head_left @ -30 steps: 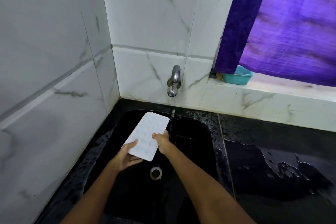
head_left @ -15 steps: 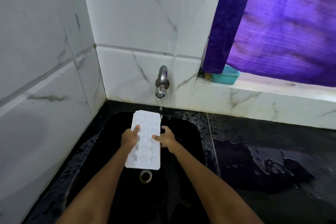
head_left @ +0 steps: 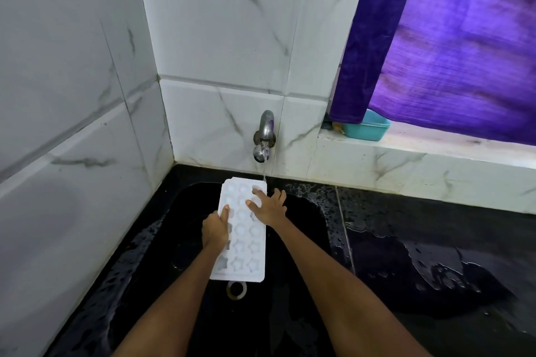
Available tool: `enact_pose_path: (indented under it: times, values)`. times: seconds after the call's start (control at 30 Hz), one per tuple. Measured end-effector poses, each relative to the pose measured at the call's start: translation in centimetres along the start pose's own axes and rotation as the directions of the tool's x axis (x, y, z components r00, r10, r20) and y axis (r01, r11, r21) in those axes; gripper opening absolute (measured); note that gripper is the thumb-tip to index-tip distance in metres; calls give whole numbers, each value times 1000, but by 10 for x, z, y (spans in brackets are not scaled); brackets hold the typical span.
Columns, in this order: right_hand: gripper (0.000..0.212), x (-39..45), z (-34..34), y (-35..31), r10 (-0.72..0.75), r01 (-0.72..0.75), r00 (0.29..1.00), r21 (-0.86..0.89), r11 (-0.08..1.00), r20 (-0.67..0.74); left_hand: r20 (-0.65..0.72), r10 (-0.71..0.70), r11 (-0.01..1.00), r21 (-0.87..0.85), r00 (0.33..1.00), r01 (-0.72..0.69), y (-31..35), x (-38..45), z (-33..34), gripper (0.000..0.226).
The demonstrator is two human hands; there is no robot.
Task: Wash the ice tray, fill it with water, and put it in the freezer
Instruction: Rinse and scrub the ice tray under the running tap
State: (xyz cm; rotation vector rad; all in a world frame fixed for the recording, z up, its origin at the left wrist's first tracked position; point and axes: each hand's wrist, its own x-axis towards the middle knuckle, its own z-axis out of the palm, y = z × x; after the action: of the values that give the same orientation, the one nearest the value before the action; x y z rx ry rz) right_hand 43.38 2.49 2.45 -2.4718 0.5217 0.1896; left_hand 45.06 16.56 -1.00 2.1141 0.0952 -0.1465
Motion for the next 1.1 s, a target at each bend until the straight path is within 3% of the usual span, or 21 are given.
enact_pose_path:
  times: [0.17, 0.3, 0.43, 0.57, 0.7, 0.83, 0.97, 1.1]
  values:
    - [55, 6, -5, -6, -108, 66, 990, -374, 925, -92, -28, 15, 999, -45, 999, -16, -2, -1, 0, 50]
    - [59, 2, -12, -2, -106, 89, 993, -229, 969, -61, -37, -18, 996, -91, 999, 14, 1, -4, 2, 51]
    - [63, 2, -15, 1, -83, 46, 993, -357, 933, -90, -5, -45, 988, -148, 999, 44, 0, -11, 11, 51]
    - [73, -1, -21, 3, -91, 79, 995, -297, 952, -27, -17, -52, 987, -154, 998, 49, 9, -10, 12, 52]
    - [67, 3, -28, 4, -122, 61, 985, -423, 904, -119, -4, -20, 992, -126, 1000, 19, 13, -7, 8, 53]
    - [69, 1, -28, 3, -116, 92, 992, -344, 934, -50, -18, -28, 994, -103, 999, 26, 14, -5, 6, 55]
    - [67, 2, -29, -1, -84, 40, 993, -442, 896, -81, -15, -28, 993, -111, 999, 27, 9, -6, 6, 54]
    - [74, -1, -21, -6, -97, 104, 995, -319, 942, 39, -60, -70, 986, -157, 996, 60, 16, -3, 4, 56]
